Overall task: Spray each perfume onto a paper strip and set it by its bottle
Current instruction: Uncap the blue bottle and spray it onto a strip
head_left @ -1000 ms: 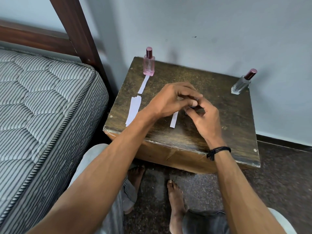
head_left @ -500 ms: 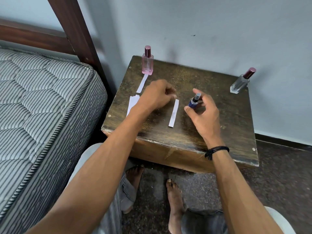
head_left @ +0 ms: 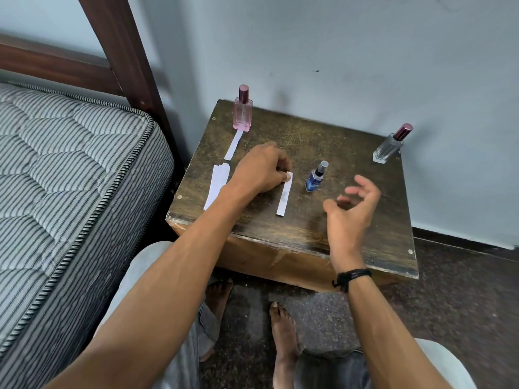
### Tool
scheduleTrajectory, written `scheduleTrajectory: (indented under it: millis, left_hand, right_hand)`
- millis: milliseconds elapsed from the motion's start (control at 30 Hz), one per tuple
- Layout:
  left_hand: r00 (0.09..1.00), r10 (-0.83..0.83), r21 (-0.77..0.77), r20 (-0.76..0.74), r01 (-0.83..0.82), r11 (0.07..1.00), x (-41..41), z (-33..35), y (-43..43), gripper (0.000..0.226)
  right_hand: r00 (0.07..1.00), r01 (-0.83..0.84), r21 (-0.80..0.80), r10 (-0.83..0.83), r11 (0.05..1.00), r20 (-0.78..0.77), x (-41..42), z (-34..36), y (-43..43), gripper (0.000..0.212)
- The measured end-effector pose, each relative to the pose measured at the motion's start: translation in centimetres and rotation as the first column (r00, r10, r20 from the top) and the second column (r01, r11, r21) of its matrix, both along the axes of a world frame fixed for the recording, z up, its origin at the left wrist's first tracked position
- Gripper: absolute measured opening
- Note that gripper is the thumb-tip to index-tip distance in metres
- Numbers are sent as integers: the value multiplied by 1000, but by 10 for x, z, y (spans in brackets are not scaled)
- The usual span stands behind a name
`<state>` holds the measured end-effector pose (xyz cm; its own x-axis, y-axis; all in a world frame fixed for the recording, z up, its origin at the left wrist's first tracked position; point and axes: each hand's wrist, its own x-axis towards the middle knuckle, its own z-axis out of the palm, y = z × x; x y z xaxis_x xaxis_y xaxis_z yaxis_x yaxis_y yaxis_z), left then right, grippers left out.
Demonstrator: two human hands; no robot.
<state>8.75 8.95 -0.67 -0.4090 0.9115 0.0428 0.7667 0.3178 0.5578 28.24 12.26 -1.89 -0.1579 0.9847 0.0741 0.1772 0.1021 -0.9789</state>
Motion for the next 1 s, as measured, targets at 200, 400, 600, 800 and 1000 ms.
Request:
scheduleTrajectory:
  millis: [200, 400, 600, 800, 1000]
  left_hand:
    - [1000, -10, -26, -16, 10, 1000, 2, 3, 0, 28]
    - [999, -11, -14, -41, 10, 1000, 4, 3, -1, 18]
    - [1000, 24, -9, -13, -24, 1000, 6, 2, 0, 10]
    - [1000, 22, -15, -19, -23, 1000, 7, 2, 0, 7]
    - [999, 6, -14, -43, -7, 1000, 9, 5, -1, 4]
  right_hand:
    - [984, 71, -231, -106, 970, -143, 8, 3, -8, 60]
    - [970, 79, -316, -146, 945, -195, 0, 7, -3, 56]
    - [973, 67, -294, -128, 953, -193, -6, 7, -9, 54]
    - [970, 89, -303, -152, 949, -190, -8, 10, -11, 54]
    - [974, 94, -295, -149, 951, -168, -11, 12, -13, 54]
